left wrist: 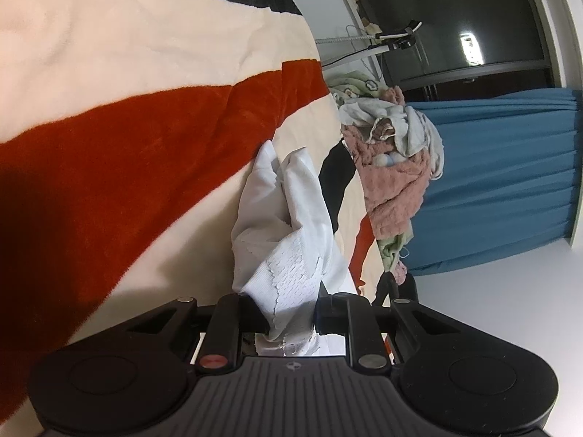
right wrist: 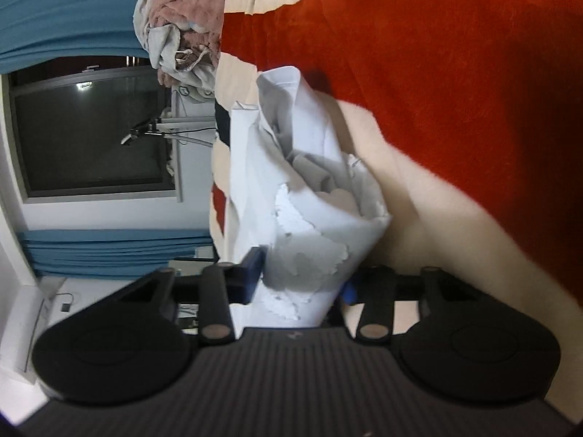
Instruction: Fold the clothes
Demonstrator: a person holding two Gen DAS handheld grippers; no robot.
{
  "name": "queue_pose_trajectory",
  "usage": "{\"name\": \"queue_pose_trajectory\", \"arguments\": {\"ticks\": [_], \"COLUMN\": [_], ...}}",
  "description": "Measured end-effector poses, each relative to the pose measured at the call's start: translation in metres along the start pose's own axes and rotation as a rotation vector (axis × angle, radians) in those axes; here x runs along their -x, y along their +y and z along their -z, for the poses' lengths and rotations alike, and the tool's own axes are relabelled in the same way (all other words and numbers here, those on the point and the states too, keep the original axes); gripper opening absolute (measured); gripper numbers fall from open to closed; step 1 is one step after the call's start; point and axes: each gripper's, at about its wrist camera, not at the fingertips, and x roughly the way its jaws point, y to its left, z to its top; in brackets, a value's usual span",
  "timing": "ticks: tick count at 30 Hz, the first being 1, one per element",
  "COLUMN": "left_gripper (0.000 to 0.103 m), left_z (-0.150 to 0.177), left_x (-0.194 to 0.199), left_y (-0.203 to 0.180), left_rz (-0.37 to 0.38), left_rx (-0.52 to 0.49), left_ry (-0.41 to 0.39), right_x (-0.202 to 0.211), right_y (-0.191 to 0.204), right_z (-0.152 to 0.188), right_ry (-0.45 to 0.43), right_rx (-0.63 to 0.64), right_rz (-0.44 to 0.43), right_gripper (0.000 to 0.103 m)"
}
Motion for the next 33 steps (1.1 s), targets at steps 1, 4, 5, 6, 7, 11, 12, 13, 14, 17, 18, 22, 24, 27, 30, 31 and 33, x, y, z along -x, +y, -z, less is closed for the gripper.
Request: {"name": "queue_pose_trajectory", "arguments": {"ticks": [1,4,5,6,7,11,12,13,14,17,18,22,24,27,30,31,33], "left_gripper": [0.020,0.020,0.020,0.020,0.020,0.020,0.020,0.020,0.020,0.020,0.020,0.020,0.020,0.020,0.020,0.020,0.020], "left_z": [0.000,0.003,0.004,0.005,0.006,0.014,0.016,0.020,0.023,0.038,0.044,0.071,0.081,0.095,0.103,0.107,0.116], "left_x": [0.000,0.003,0.004,0.007,0.010,0.028,0.034,0.040,0.047,0.056,0.058,0.031,-0.001,-0.059,-0.122,-0.134,-0.158], "left_y": [-0.001,-0.007,-0.009,-0.011,-0.013,-0.028,-0.033,-0.040,-0.047,-0.075,-0.086,-0.130,-0.152,-0.190,-0.231,-0.231,-0.230], "left_rz": [0.000,0.000,0.000,0.007,0.013,0.055,0.074,0.096,0.119,0.161,0.170,0.137,0.095,0.036,0.055,0.058,0.064], "left_rx": [-0.009,-0.055,-0.071,-0.079,-0.087,-0.111,-0.105,-0.088,-0.072,-0.055,-0.056,-0.072,-0.060,-0.110,-0.183,-0.221,-0.295], "left_ry": [0.001,0.002,0.003,0.011,0.018,0.064,0.087,0.112,0.138,0.215,0.240,0.363,0.435,0.504,0.521,0.518,0.510], "right_x": [0.000,0.004,0.007,0.011,0.017,0.047,0.059,0.072,0.085,0.129,0.143,0.187,0.200,0.201,0.183,0.179,0.168], "right_y": [-0.001,0.000,0.003,0.006,0.010,0.026,0.031,0.036,0.040,0.050,0.054,0.064,0.069,0.076,0.092,0.098,0.120], "right_z": [0.000,0.000,0.000,0.001,0.002,0.009,0.010,0.010,0.010,0.005,0.003,-0.025,-0.051,-0.097,-0.152,-0.167,-0.202], "right_ry": [-0.003,-0.025,-0.035,-0.046,-0.057,-0.100,-0.111,-0.122,-0.133,-0.170,-0.187,-0.248,-0.274,-0.298,-0.330,-0.351,-0.423], "right_rx": [0.003,0.039,0.059,0.080,0.101,0.165,0.164,0.148,0.133,0.089,0.087,0.098,0.096,0.087,0.107,0.124,0.155], "right_rz": [0.001,-0.011,-0.016,-0.022,-0.025,-0.027,-0.037,-0.054,-0.071,-0.128,-0.133,-0.098,-0.063,-0.008,0.041,0.049,0.019], "right_gripper": [0.031,0.021,0.020,0.019,0.019,0.018,0.017,0.017,0.017,0.017,0.017,0.017,0.017,0.017,0.017,0.017,0.017]}}
